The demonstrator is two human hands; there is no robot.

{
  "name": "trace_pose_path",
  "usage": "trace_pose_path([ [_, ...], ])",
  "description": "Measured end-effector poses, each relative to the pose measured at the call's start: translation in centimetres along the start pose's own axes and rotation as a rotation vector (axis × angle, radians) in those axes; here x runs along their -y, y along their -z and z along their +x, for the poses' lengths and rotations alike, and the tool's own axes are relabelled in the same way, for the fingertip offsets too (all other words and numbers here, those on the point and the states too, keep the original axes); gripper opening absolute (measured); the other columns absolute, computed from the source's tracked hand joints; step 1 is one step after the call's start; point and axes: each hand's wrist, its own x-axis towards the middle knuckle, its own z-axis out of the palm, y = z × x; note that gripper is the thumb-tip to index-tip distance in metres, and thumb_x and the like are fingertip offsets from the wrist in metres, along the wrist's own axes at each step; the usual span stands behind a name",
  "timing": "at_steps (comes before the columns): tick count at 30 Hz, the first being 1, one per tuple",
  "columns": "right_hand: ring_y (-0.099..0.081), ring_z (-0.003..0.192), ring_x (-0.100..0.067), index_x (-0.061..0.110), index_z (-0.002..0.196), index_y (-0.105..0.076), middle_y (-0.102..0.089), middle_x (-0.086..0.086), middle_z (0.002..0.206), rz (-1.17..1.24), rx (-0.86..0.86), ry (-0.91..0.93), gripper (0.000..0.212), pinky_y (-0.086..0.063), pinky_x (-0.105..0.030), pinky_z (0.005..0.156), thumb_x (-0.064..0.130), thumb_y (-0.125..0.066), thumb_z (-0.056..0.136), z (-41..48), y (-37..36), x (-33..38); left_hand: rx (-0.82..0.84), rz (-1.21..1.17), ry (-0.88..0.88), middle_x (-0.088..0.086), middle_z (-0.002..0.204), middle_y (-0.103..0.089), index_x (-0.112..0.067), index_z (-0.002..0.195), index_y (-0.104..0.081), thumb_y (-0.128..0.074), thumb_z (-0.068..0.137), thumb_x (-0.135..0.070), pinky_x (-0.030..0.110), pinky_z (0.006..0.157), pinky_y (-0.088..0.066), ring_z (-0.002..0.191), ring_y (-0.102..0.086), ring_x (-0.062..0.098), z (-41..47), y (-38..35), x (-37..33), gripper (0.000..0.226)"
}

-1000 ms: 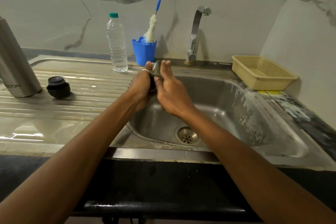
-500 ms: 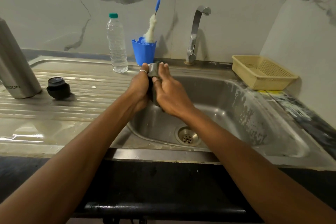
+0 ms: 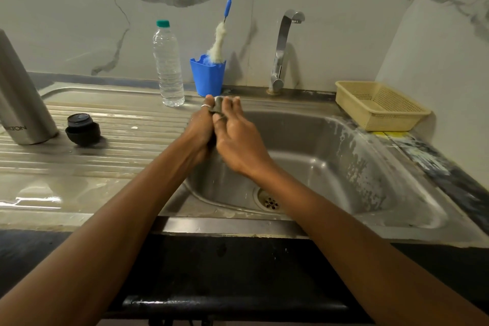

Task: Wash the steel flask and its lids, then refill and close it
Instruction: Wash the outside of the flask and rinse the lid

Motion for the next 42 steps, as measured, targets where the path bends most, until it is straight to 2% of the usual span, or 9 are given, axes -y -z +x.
trace_pose_path([
  [5,-0.027,0.15,-0.029,0.018,0.161,-0.017,-0.015,-0.01,0.167,0.079,0.01,-0.06,0.056,-0.023,-0.033,0.119,0.037,-0.031,0.11,1.1,0.2,0.4,0.029,-0.03,0.071,0.001,0.074,-0.073,-0.018,0.1,-0.07,-0.038,0.105,-0.051,0.025,0.056,-0.055,0.067,-0.07,0.013,-0.6,0.3,-0.5,0.047],
  [10,-0.058,0.124,-0.032,0.017,0.155,-0.036,-0.063,-0.015,0.133,0.135,-0.115,-0.246,0.056,-0.044,-0.036,0.101,0.047,-0.028,0.108,1.9,2.3,-1.2,0.05,0.027,0.047,0.006,0.102,-0.077,-0.02,0.121,-0.067,-0.033,0.106,-0.052,0.035,0.075,-0.058,0.093,-0.074,0.018,-0.4,-1.2,0.3,0.049],
  [18,-0.032,0.148,-0.031,0.019,0.161,-0.016,-0.016,-0.009,0.167,0.009,0.031,-0.026,0.057,-0.028,-0.038,0.121,0.04,-0.031,0.109,0.5,1.1,-0.2,0.023,-0.033,0.063,0.002,0.083,-0.075,-0.018,0.109,-0.072,-0.035,0.105,-0.053,0.025,0.059,-0.055,0.075,-0.072,0.015,-0.1,-0.1,0.0,0.05],
  [21,-0.061,0.114,-0.029,0.015,0.148,-0.045,-0.067,-0.012,0.123,0.126,-0.054,-0.189,0.051,-0.05,-0.027,0.091,0.044,-0.028,0.109,1.5,1.9,-0.4,0.041,-0.02,0.057,0.003,0.073,-0.07,-0.015,0.113,-0.068,-0.033,0.106,-0.053,0.028,0.06,-0.053,0.065,-0.066,0.016,-0.7,-0.6,-0.2,0.053],
  [23,-0.062,0.098,-0.025,0.01,0.126,-0.058,-0.069,-0.002,0.097,0.171,-0.118,-0.265,0.05,-0.044,-0.022,0.071,0.045,-0.028,0.109,1.7,2.7,-0.6,0.051,-0.017,0.028,0.003,0.085,-0.076,-0.016,0.113,-0.067,-0.031,0.108,-0.048,0.031,0.071,-0.055,0.076,-0.072,0.014,-0.7,-1.2,-0.1,0.048],
  [29,-0.037,0.144,-0.033,0.018,0.161,-0.014,-0.017,-0.011,0.167,0.008,-0.006,-0.029,0.058,-0.031,-0.034,0.114,0.038,-0.03,0.109,0.1,1.1,0.0,-0.015,-0.034,0.028,0.003,0.098,-0.077,-0.018,0.118,-0.069,-0.034,0.106,-0.052,0.029,0.073,-0.056,0.096,-0.073,0.017,-0.1,-0.6,-0.3,0.05],
  [35,-0.061,0.119,-0.033,0.012,0.15,-0.044,-0.065,-0.016,0.13,0.088,-0.097,-0.181,0.057,-0.048,-0.037,0.098,0.048,-0.027,0.108,2.2,1.8,-0.8,0.042,-0.023,0.049,-0.001,0.067,-0.07,-0.016,0.108,-0.067,-0.031,0.107,-0.052,0.026,0.06,-0.054,0.06,-0.066,0.012,-0.9,-0.8,-0.5,0.051],
  [38,-0.066,0.089,-0.018,0.009,0.118,-0.063,-0.07,-0.005,0.096,0.24,-0.124,-0.249,0.05,-0.047,-0.027,0.07,0.045,-0.03,0.108,2.0,2.9,-1.5,0.033,0.033,0.038,0.004,0.093,-0.077,-0.016,0.118,-0.066,-0.035,0.106,-0.053,0.038,0.087,-0.058,0.092,-0.072,0.018,-0.8,-1.6,-0.1,0.05],
  [42,-0.068,0.103,-0.03,0.01,0.112,-0.065,-0.071,-0.018,0.11,0.441,-0.084,-0.314,0.05,-0.055,-0.046,0.092,0.047,-0.031,0.107,1.6,3.3,-1.9,0.014,0.178,-0.012,0.0,0.077,-0.073,-0.017,0.103,-0.065,-0.031,0.108,-0.048,0.028,0.073,-0.053,0.078,-0.067,0.013,-1.0,-1.7,0.2,0.046],
])
